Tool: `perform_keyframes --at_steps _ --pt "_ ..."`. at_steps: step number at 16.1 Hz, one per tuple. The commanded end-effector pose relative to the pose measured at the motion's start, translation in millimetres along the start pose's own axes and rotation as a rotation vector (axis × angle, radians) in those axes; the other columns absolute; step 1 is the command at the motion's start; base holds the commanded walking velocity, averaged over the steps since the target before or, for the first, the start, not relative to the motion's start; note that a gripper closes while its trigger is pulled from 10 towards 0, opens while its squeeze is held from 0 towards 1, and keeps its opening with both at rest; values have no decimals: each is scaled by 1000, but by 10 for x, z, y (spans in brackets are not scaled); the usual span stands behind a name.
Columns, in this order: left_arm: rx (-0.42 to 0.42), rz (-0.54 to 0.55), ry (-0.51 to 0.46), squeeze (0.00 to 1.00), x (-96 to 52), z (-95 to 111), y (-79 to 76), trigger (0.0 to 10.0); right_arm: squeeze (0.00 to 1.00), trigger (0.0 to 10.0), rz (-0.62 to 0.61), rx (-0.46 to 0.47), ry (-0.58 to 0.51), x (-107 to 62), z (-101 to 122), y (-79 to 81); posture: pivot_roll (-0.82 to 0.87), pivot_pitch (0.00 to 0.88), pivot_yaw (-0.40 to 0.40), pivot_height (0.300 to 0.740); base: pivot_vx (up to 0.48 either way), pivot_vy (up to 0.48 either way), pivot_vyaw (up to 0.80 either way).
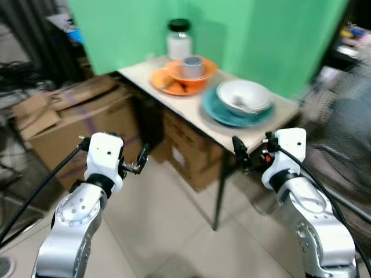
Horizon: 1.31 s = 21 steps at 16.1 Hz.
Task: Setting the table
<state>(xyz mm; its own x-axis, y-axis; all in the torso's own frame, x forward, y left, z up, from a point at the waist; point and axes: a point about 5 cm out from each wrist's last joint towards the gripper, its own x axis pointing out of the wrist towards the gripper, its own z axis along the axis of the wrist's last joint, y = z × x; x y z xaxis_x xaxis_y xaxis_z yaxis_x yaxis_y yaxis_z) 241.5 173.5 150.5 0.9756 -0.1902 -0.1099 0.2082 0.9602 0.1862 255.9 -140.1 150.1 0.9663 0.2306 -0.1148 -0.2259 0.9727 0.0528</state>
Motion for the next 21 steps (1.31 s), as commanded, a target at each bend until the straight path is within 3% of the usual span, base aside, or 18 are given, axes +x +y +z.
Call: perform_keyframes --at_steps 1,12,19,21 --pt "4 5 -7 0 -1 19 28 10000 0 10000 25 8 -11 18 43 62 172 0 48 740 311 0 0" --pt "8 -2 -6 0 -4 19 1 10000 0 10000 21 58 7 104 183 81 185 0 36 740 312 0 0" --pt "37 -80 -8 0 8 26 -52 10000 0 10000 36 52 -22 115 268 72 181 0 39 740 309 0 0" --pt "47 -91 -6 0 18 26 -34 10000 0 10000 37 57 -35 125 291 81 180 0 42 740 311 0 -778"
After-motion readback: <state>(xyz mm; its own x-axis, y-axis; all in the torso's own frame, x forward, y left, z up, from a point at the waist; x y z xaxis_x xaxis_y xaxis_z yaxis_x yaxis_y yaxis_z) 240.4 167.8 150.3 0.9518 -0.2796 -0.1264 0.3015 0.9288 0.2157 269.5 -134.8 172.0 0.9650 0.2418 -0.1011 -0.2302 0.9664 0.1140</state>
